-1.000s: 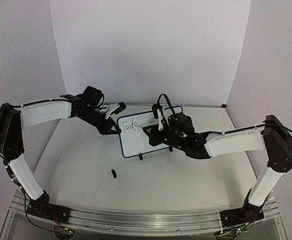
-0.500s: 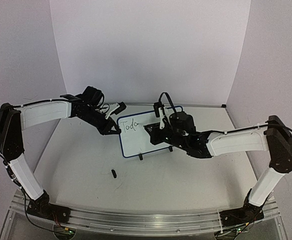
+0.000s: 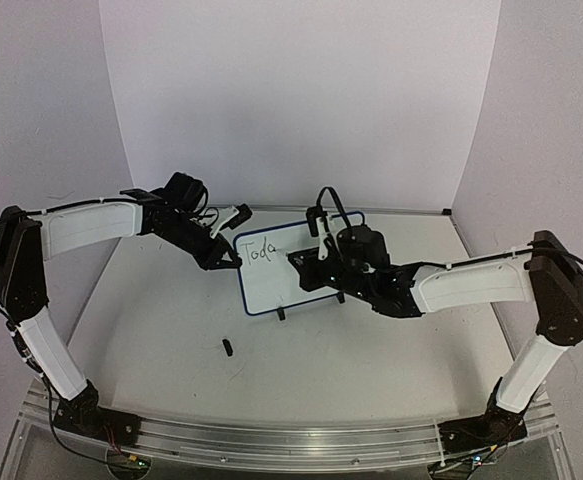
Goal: Write a sentence on the whiteboard
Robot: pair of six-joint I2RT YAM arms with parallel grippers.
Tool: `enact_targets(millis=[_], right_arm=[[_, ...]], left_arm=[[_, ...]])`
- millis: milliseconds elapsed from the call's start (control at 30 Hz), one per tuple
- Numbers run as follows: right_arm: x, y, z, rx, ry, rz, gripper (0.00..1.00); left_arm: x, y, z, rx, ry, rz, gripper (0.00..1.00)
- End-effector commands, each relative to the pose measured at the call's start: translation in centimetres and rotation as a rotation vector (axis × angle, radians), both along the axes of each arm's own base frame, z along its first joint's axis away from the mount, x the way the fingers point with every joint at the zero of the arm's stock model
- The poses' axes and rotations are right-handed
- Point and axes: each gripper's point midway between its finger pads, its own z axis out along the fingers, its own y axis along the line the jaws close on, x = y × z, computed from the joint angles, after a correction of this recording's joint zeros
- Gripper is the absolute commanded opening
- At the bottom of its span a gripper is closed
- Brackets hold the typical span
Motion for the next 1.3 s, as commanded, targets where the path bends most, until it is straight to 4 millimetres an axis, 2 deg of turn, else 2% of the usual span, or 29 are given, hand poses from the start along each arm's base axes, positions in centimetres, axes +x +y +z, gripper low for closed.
enact_targets(millis=[0, 367, 533, 1000, 1267], right_arm=[[0.7, -0.9, -0.3, -0.007, -0.011, -0.047, 0.0], [-0.2, -2.0, 3.3, 0.04, -0.065, -0.04, 0.0], [-0.5, -1.6, 4.3, 0.067, -0.074, -0.012, 0.0], [0.5, 0.0, 3.7, 0.066, -0.077, -0.002, 0.0], [1.2, -0.4, 2.7, 0.047, -0.068, -0.049, 0.0]], left_arm=[[0.3, 0.3, -1.5, 0.07, -0.001, 0.003, 0.0], [0.3, 0.2, -1.5, 0.069, -0.001, 0.002, 0.0], [0.3, 0.2, -1.5, 0.07, -0.002, 0.002, 0.0], [0.2, 0.2, -1.7, 0.076, -0.001, 0.001, 0.0], [0.2, 0.2, -1.6, 0.076, -0.003, 0.0, 0.0]])
